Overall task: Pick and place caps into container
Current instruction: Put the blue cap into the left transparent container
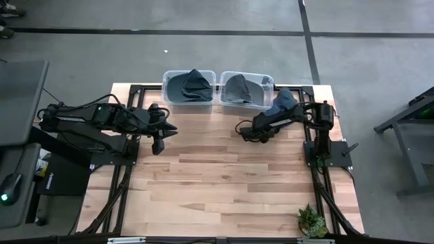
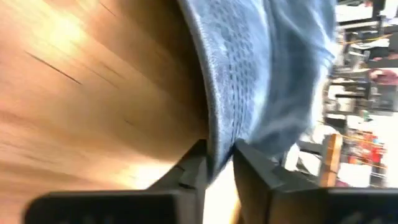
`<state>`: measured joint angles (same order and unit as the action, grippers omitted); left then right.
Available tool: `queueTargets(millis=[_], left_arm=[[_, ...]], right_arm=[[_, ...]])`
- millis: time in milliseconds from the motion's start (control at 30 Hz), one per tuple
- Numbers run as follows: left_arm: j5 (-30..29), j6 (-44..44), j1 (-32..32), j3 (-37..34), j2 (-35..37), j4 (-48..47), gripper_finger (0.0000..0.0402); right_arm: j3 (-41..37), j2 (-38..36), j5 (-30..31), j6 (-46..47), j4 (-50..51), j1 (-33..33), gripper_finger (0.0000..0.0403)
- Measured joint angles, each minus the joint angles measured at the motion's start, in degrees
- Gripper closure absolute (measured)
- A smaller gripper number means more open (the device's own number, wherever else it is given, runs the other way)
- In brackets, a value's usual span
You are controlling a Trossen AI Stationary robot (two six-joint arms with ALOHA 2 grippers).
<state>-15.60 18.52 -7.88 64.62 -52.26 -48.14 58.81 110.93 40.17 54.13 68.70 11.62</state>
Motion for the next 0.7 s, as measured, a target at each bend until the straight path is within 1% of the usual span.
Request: queueTargets(millis=[100,167,300,433,533,700], left_arm=[[0.0,0.0,0.0,0.0,0.0,0.0,0.0328],[0.0,0.0,0.0,0.0,0.0,0.0,0.0328],[-0.2,-0.2,0.0,0.0,0.0,0.1,0.0328],[-1.1,-1.5,0.0,0.0,0.0,2.9,0.0328],[-2.0,-3.7,0.0,0.0,0.0,5.8,0.0328],[-5.9,-5.5,0.0,0.0,0.0,6.3,0.0328]], right_arm=[[0.0,0.0,-0.8,0.3,3.4,-0.2,0.0378],[0.0,0.0,-1.0,-0.2,4.7,-0.7,0.0391],[0.0,-1.4,-3.3,-3.0,6.3,-2.5,0.0393],[0.0,-5.6,-7.3,-5.1,8.9,-5.3,0.0393],[0.0,-10.6,-11.8,-5.3,13.2,-7.8,0.0394],[2.6,-20.8,-20.3,-3.0,19.1,-12.6,0.0395]])
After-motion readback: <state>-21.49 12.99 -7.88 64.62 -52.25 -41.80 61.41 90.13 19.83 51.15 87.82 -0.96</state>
